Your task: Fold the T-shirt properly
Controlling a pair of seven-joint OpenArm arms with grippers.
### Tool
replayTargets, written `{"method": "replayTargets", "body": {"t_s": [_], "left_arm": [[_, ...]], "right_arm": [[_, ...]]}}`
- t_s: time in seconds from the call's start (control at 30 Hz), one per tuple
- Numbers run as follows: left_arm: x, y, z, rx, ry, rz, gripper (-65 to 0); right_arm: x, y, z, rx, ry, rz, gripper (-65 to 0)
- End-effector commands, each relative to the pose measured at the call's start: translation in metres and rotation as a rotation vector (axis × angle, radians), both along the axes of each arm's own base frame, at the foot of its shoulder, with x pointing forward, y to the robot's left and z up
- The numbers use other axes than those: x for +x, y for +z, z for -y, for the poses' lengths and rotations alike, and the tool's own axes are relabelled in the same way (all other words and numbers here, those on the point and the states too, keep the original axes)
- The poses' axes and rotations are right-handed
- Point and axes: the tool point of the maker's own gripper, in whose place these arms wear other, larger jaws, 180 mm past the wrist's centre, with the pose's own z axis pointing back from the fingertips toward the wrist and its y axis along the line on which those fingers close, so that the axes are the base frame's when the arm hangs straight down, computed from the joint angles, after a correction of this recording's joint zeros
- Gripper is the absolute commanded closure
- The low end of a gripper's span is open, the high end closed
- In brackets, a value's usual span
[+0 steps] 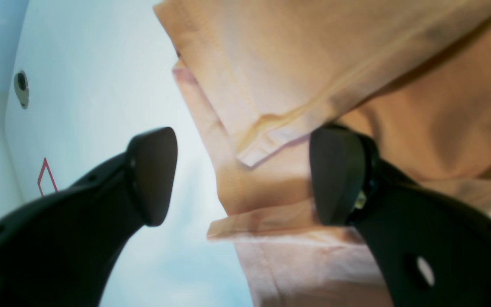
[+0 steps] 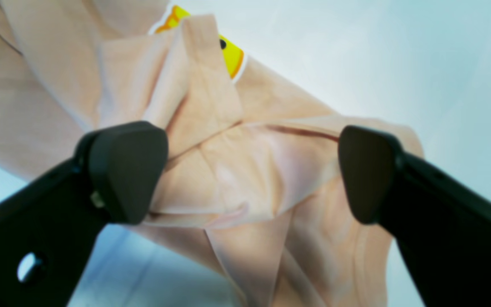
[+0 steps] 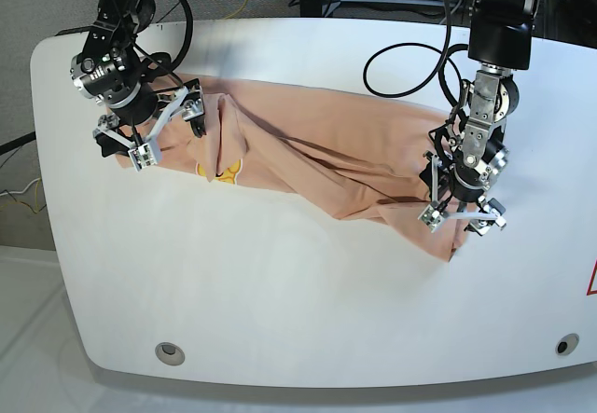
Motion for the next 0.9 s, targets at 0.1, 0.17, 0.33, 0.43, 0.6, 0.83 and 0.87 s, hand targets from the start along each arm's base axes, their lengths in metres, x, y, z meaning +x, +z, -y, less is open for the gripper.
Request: {"method": "replayTargets", "body": {"t_s": [0.1, 0.17, 0.33, 0.43, 0.6, 0.83, 0.87], "left_arm": [[0.014, 0.028, -0.008, -0.031, 0.029, 0.076, -45.4], [0.018, 0.040, -0.007, -0.070, 0.045, 0.110, -45.4], [0.023, 0.074, -0.017, -0.152, 0.116, 0.186, -45.5], [0.023, 0.091, -0.021, -0.208, 0.155, 0.211, -45.5], [0.032, 0.128, -0.032, -0.296, 0.216, 0.276, -45.5], [0.031, 0.140, -0.061, -0.521, 0.335, 0.285, -45.5], [0.029, 0.137, -0.066, -0.559, 0.359, 0.279, -45.5]], "right_arm": [[0.007, 0.011, 0.000, 0.004, 0.005, 0.043, -65.0], [0.007, 0.011, 0.000, 0.004, 0.005, 0.043, -65.0], [0.007, 0.011, 0.000, 0.004, 0.007, 0.043, -65.0], [0.007, 0.011, 0.000, 0.004, 0.007, 0.043, -65.0], [0.007, 0.010, 0.000, 0.005, 0.006, 0.042, -65.0], [0.007, 0.009, -0.010, 0.011, 0.035, 0.038, -65.0], [0.007, 0.009, -0.011, 0.011, 0.038, 0.038, -65.0]]}}
